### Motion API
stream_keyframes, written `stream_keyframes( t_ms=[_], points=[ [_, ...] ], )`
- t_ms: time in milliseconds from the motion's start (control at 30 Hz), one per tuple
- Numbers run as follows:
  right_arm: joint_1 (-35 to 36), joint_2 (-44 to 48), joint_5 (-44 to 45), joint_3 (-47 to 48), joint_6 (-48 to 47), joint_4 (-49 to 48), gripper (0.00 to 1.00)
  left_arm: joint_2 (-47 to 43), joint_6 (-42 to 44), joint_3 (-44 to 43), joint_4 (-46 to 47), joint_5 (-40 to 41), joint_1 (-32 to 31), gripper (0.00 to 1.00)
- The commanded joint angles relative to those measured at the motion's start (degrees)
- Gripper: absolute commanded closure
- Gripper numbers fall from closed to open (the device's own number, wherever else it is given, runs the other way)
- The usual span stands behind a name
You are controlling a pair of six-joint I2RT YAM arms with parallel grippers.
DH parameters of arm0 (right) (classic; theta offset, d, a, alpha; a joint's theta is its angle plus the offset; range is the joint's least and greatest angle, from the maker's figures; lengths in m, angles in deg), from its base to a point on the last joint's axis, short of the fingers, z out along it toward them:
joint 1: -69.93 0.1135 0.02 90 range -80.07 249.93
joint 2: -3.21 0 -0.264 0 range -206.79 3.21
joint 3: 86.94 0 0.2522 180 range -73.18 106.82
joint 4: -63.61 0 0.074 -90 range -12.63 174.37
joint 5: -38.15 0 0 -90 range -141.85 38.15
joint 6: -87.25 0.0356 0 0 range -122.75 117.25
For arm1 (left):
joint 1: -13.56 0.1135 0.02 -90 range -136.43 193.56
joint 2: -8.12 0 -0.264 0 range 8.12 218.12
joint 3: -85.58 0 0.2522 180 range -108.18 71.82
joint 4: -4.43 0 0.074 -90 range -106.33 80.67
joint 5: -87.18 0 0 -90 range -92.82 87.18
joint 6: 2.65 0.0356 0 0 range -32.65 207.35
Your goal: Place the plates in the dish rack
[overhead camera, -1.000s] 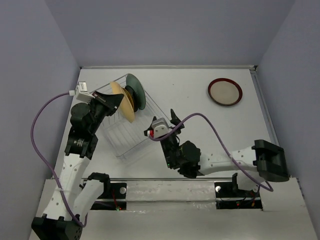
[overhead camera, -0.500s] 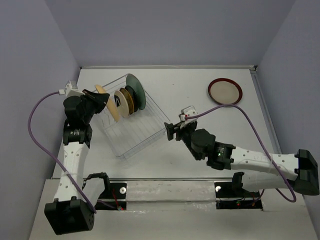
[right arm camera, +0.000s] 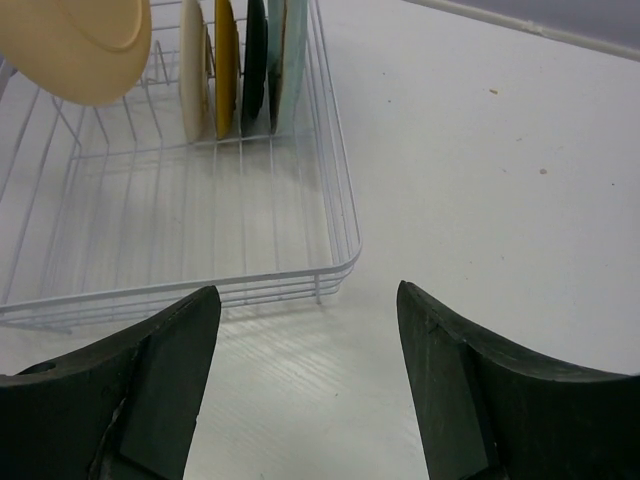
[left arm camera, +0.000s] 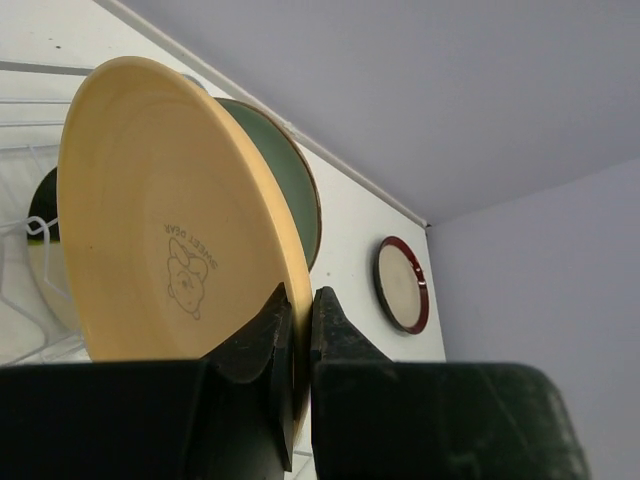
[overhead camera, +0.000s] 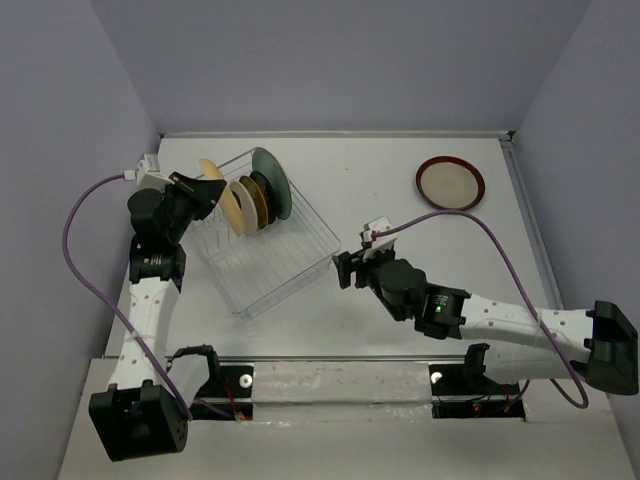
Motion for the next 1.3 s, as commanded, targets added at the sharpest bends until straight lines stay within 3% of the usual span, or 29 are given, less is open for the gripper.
stream_keyframes(
  t_ms=[0, 533, 767, 867, 1000, 1100, 1200, 1267],
  points=[
    [-1.8, 0.5, -0.7, -0.9, 2.4, -1.3, 0.23, -2.0, -1.5, -0.4, 6.3, -3.9, -0.3, 0.94],
    [-3.3, 0.0, -2.4, -1.9, 2.8, -1.5, 0.23, 7.2, -1.7, 4.1, 12.2, -2.1, -0.4, 0.95],
    [-4.4, -0.1, -4.5, -1.9, 3.4, -1.5, 0.23, 8.7, 0.1, 5.2, 7.5, 7.8, -1.9, 0.93],
    [-4.4, 0.0, -5.0, -2.0, 3.7, -1.3, 0.23, 11.0, 0.4, 4.1, 7.2, 7.2, -2.1, 0.84],
    [-4.4, 0.9, -5.0, -2.4, 4.0, -1.2, 0.23, 11.8, 2.4, 1.5, 4.9, 8.4, -2.9, 0.62],
    [-4.9, 1.1, -4.8, -2.6, 4.1, -0.9, 0.23, 11.3, 3.8, -0.6, 3.4, 10.4, -3.8, 0.39],
    [-5.5, 1.2, -5.5, -2.6, 4.5, -0.7, 0.23, 10.8, 4.5, -1.7, 2.7, 10.8, -4.1, 0.28],
    [-6.6, 1.2, -6.4, -2.6, 4.9, -0.4, 0.23, 10.0, 5.5, -2.8, 2.1, 11.1, -4.2, 0.16]
  ],
)
